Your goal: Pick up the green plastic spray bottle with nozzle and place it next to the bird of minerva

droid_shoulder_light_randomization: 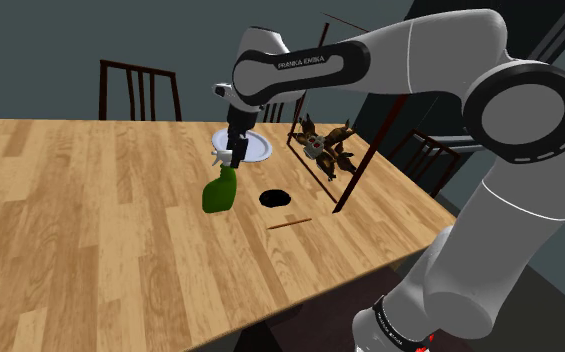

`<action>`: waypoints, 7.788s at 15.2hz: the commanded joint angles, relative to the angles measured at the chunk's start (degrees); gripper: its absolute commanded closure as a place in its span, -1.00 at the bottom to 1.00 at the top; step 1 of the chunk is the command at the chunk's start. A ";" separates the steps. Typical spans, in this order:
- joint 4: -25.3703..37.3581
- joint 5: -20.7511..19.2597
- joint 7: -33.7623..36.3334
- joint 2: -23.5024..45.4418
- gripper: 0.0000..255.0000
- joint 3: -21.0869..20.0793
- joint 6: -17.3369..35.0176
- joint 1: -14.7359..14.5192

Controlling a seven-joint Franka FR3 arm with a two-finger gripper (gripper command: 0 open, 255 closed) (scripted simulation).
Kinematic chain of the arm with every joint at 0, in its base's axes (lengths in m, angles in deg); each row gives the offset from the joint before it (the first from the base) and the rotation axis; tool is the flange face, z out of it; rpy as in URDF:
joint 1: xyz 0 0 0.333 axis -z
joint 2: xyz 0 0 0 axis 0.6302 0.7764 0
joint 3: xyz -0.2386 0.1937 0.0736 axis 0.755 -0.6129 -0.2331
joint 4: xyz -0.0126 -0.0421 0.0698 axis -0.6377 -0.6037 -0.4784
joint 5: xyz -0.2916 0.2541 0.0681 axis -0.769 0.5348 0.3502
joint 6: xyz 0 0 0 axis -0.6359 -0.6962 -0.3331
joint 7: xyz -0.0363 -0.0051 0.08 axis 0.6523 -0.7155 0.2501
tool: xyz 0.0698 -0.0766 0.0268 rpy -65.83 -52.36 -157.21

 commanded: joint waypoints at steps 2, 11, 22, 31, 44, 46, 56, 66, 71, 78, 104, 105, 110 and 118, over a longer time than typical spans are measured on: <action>-0.15 0.01 -0.07 0.07 -1.00 0.02 0.24 0.02; -0.14 0.01 -0.06 0.07 1.00 0.02 0.23 0.02; 2.65 -0.18 0.33 -1.42 1.00 0.06 -4.03 0.06; 7.75 -0.41 0.90 -2.90 1.00 0.11 -10.58 0.11; 17.27 -0.63 1.70 -3.28 1.00 0.17 -20.46 0.19; 19.00 -0.65 1.82 -3.14 1.00 0.18 -22.04 0.20; 28.98 -0.70 2.47 -1.46 1.00 0.20 -30.32 0.27; 42.25 -0.65 3.22 2.36 1.00 0.20 -39.75 0.35; 51.24 -0.57 3.70 5.67 1.00 0.18 -45.40 0.41; 55.11 -0.27 1.77 5.58 1.00 0.85 -49.56 2.15; 26.64 -3.31 -33.69 -15.04 1.00 18.05 -44.38 19.22; 26.81 -3.42 -35.20 -14.85 1.00 18.88 -44.45 19.87; 28.79 -3.51 -42.99 -12.81 1.00 23.26 -44.92 23.21; 36.52 -1.07 -56.34 -5.26 1.00 30.35 -46.61 30.06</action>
